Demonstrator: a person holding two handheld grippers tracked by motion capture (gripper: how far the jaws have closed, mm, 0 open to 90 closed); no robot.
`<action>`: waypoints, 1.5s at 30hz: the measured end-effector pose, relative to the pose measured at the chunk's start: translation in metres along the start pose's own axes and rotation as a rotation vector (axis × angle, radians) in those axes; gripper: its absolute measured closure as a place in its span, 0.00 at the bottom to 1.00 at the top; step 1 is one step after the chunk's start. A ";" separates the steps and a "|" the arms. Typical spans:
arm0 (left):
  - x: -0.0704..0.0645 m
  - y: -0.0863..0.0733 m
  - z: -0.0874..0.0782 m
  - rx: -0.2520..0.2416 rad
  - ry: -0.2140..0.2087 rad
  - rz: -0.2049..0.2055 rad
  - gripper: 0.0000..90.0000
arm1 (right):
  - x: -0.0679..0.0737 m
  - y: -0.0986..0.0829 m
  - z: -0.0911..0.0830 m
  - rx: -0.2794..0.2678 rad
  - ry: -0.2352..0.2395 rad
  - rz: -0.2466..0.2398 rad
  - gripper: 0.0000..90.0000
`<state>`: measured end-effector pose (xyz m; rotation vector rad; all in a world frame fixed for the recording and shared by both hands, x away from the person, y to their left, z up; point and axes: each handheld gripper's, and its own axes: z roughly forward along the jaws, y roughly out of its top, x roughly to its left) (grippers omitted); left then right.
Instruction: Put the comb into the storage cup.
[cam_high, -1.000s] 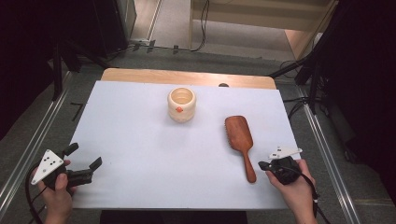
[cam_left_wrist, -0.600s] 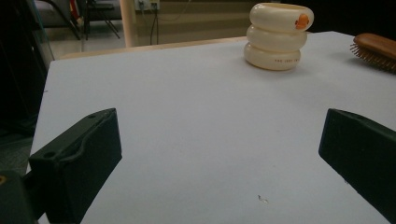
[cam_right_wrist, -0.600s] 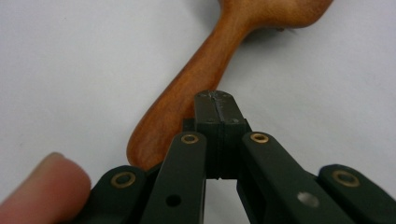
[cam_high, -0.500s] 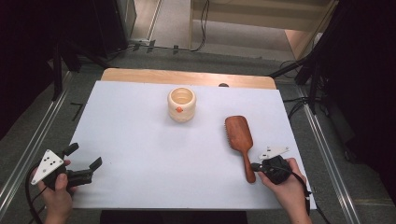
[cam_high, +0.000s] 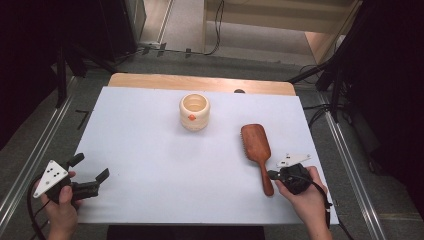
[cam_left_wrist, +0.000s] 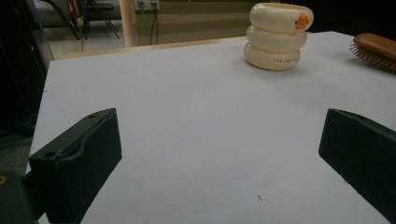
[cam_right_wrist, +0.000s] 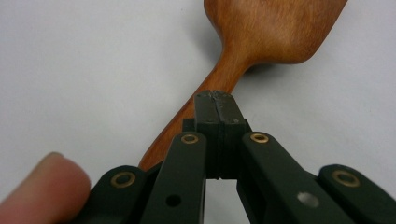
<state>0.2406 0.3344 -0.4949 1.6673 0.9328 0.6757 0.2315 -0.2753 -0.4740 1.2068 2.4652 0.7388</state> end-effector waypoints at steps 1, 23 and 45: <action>0.000 0.000 0.000 0.000 0.001 0.000 0.00 | 0.000 0.001 0.000 0.004 -0.003 0.009 0.98; -0.001 0.000 0.000 0.003 0.000 0.004 0.00 | -0.008 0.022 0.029 0.061 -0.026 0.342 0.54; -0.001 0.000 0.001 0.005 0.002 0.012 0.00 | -0.002 0.031 0.049 0.099 -0.099 0.429 0.68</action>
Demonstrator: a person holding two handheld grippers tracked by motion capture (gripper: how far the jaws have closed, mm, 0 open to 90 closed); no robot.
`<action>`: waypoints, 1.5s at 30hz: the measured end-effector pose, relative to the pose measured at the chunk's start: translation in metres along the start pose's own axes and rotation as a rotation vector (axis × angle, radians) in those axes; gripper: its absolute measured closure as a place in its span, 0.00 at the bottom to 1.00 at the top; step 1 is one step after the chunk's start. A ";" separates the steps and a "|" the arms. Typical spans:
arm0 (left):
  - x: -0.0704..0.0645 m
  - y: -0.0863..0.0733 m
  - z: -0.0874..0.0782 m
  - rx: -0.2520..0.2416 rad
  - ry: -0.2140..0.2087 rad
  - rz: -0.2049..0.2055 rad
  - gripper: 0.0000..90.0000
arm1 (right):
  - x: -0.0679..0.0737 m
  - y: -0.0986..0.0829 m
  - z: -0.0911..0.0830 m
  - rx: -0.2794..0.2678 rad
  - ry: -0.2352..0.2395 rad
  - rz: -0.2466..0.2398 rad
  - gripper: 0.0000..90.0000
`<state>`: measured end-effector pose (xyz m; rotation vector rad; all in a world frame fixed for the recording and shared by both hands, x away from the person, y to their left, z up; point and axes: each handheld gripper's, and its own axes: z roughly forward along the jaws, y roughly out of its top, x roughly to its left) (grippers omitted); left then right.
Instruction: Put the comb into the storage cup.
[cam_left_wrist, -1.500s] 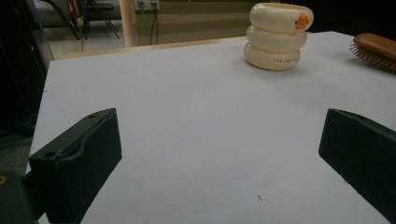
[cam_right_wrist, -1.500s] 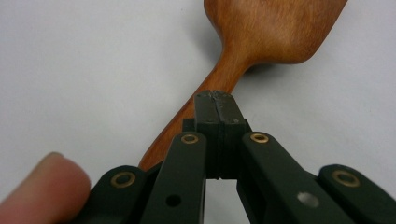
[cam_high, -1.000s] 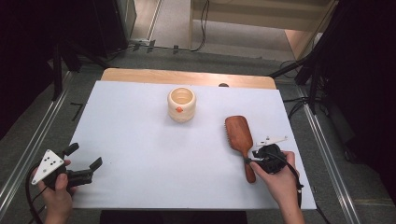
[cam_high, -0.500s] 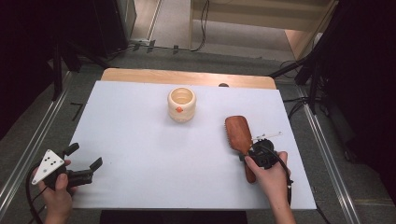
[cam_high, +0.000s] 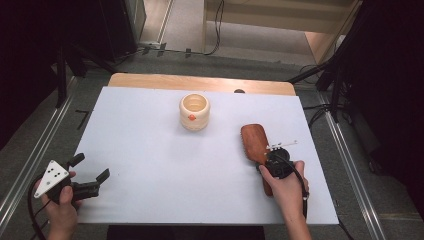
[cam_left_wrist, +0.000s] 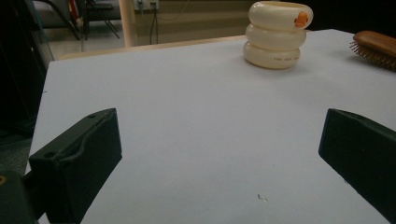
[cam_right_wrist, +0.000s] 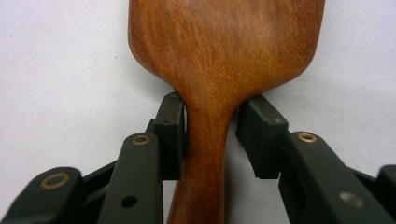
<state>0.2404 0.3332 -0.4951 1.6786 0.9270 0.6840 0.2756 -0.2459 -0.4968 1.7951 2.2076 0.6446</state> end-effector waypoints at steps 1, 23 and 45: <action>0.000 0.000 0.000 0.001 0.001 0.000 0.00 | 0.000 0.000 0.000 0.000 -0.008 -0.001 0.73; 0.000 0.000 0.000 0.003 -0.001 0.001 0.00 | -0.010 -0.012 -0.008 -0.124 0.027 -0.012 0.78; 0.000 0.000 0.001 0.005 0.002 0.003 0.00 | 0.001 -0.006 -0.033 -0.334 0.039 -0.080 0.78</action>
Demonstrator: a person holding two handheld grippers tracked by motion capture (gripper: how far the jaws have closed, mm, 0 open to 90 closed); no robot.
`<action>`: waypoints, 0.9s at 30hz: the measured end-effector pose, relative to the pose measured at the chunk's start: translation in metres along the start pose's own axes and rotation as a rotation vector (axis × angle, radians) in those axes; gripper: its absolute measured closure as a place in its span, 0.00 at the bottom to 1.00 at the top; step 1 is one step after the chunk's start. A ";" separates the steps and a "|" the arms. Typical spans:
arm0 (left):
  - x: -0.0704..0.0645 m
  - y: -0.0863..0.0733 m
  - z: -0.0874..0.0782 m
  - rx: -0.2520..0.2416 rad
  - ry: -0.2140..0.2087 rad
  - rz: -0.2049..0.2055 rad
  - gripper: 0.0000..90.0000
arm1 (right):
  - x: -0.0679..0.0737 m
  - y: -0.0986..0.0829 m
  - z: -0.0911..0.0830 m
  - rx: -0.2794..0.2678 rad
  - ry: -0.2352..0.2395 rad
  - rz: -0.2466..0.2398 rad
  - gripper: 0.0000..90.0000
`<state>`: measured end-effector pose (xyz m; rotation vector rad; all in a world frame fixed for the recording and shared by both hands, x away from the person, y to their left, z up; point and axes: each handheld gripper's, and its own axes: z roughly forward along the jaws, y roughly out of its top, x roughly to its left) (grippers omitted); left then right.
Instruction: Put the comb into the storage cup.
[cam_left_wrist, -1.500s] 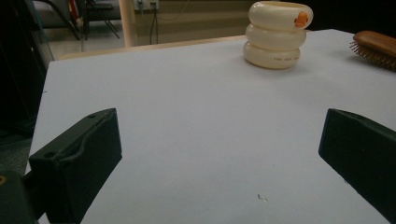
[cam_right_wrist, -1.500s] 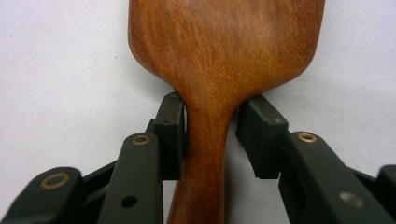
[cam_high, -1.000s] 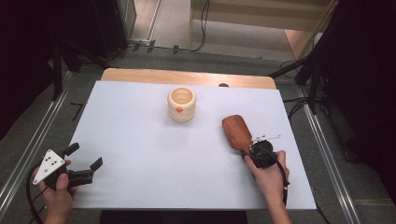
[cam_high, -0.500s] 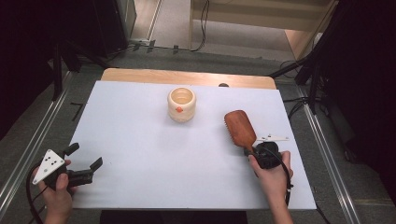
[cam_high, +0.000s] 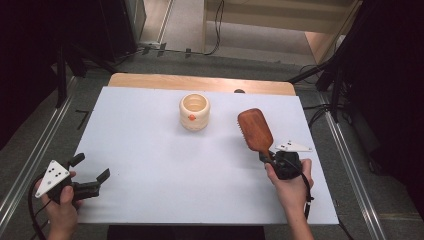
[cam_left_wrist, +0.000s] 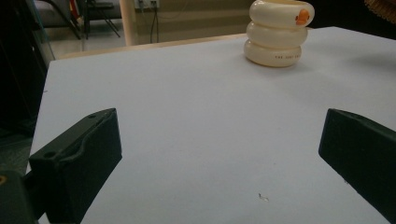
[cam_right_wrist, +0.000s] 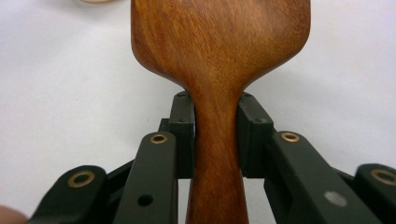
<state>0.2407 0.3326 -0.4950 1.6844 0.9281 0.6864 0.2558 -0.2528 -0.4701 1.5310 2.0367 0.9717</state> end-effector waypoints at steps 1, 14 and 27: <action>0.000 0.000 0.000 0.000 0.000 0.000 0.00 | 0.000 0.000 0.000 0.000 0.000 0.000 0.78; 0.000 0.000 0.000 0.000 0.000 0.000 0.00 | 0.008 0.020 -0.003 -0.048 0.020 -0.029 0.78; 0.000 0.000 0.000 0.002 0.001 0.001 0.00 | 0.018 0.035 -0.005 -0.088 0.047 -0.054 0.78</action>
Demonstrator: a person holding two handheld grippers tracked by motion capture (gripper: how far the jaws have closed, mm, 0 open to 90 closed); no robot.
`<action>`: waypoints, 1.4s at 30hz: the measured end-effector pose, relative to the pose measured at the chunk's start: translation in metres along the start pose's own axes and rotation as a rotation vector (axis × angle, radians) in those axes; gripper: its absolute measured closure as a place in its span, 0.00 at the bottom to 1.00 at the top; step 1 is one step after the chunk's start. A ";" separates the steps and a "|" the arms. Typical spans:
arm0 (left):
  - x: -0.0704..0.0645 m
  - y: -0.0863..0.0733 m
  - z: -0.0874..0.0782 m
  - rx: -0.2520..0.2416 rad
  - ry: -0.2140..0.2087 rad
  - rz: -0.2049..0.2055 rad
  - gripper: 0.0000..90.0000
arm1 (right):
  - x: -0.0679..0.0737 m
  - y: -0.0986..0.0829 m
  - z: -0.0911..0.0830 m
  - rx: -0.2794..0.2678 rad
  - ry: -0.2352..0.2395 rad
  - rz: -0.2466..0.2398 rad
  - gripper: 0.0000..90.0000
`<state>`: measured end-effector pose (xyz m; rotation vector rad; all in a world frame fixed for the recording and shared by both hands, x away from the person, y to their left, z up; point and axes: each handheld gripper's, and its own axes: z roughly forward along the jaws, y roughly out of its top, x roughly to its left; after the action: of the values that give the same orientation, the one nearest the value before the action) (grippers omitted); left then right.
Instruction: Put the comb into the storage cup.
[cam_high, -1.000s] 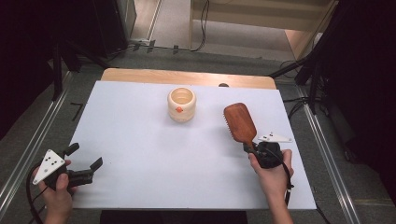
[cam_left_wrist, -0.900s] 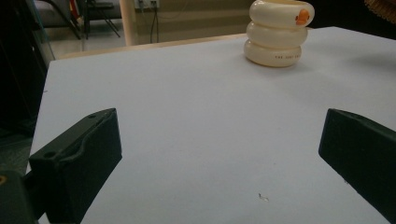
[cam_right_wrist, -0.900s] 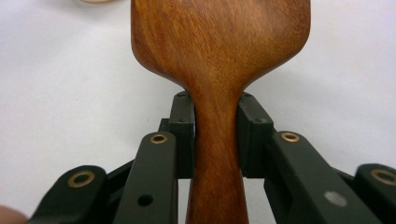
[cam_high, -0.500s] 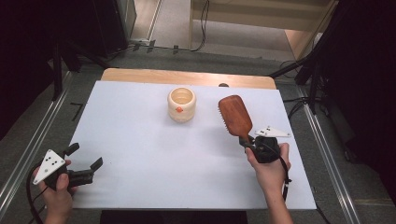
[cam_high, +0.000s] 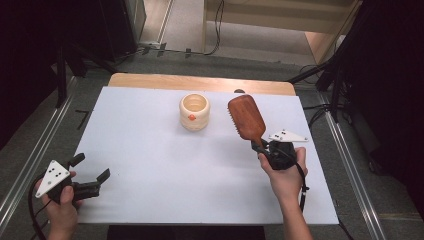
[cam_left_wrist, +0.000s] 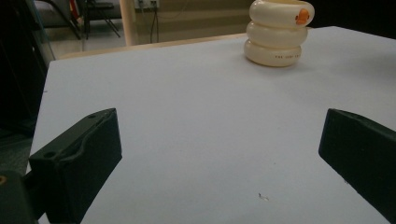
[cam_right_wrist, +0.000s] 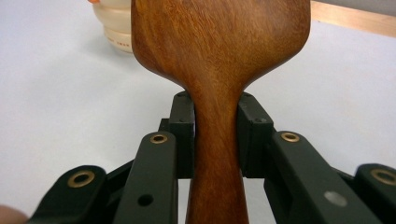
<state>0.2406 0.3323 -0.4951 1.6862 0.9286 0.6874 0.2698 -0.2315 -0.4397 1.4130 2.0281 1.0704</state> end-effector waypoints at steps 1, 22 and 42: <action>0.000 0.000 0.000 -0.001 0.002 0.001 0.00 | 0.002 0.002 0.000 -0.008 0.006 -0.009 0.78; -0.009 0.016 0.001 -0.001 0.010 0.009 0.00 | 0.030 0.011 0.012 -0.047 0.082 -0.063 0.78; -0.064 0.066 0.030 -0.004 -0.110 0.071 0.00 | 0.043 0.010 0.012 -0.079 0.136 -0.077 0.78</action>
<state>0.2474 0.2526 -0.4405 1.7421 0.7930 0.6366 0.2679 -0.1858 -0.4353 1.2422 2.0916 1.2291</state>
